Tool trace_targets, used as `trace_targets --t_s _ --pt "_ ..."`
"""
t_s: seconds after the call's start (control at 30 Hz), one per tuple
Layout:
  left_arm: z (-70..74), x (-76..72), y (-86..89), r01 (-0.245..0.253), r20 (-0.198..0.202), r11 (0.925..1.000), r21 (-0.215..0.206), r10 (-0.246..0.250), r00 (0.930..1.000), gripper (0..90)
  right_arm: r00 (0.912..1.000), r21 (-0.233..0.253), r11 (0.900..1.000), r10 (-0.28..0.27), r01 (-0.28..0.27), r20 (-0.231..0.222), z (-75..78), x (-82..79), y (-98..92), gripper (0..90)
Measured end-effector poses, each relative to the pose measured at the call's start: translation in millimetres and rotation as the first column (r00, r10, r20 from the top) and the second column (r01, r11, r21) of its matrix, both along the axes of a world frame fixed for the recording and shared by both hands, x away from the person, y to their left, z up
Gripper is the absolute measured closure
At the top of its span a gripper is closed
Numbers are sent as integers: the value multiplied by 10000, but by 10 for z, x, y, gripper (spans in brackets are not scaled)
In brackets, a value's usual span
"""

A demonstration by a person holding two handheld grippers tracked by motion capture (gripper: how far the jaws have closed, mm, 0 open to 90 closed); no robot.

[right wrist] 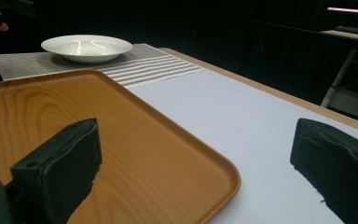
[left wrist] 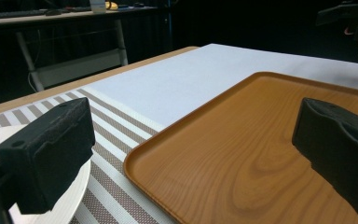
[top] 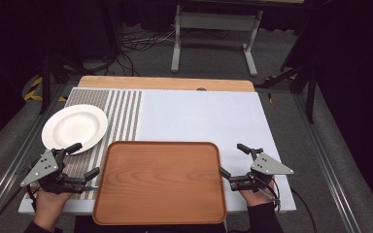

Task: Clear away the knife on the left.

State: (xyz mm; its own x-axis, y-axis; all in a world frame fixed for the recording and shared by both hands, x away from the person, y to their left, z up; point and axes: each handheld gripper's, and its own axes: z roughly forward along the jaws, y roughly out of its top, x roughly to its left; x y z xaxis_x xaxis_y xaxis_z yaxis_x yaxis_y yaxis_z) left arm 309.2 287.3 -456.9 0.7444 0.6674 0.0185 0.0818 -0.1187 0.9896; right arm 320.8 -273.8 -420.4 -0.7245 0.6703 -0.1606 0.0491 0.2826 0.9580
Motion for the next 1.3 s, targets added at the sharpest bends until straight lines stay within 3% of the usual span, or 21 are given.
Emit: trace_targets --t_s 0.3,0.4,0.7,1.0,1.17,1.23,1.27,1.3 --pt "31 6 -4 249 -150 9995 170 -246 9996 2 10000 -5 10000 46 -46 -16 -6 11 -5 26" --pt "48 28 17 541 -343 9984 149 -535 9980 16 9999 0 10000 43 -43 -144 -21 21 -1 27" --pt "151 69 95 1103 -768 9882 1066 -1024 9918 24 9995 -45 9997 230 -231 -198 -40 37 30 31" --pt "294 66 212 1483 -1040 9700 1924 -1301 9860 43 9989 -82 9992 376 -379 -271 -54 40 43 34" --pt "378 80 271 1806 -1462 9483 2609 -1461 9784 43 9985 -133 9988 463 -467 -277 -39 33 48 34" --pt "385 85 278 1864 -1524 9448 2693 -1493 9770 44 9983 -128 9987 498 -502 -287 -36 30 49 34" --pt "402 92 289 1973 -1668 9348 2953 -1529 9741 44 9983 -134 9986 507 -511 -302 -39 31 49 34" --pt "402 92 289 1973 -1668 9348 2953 -1529 9741 44 9982 -149 9986 511 -516 -313 -41 33 48 34"
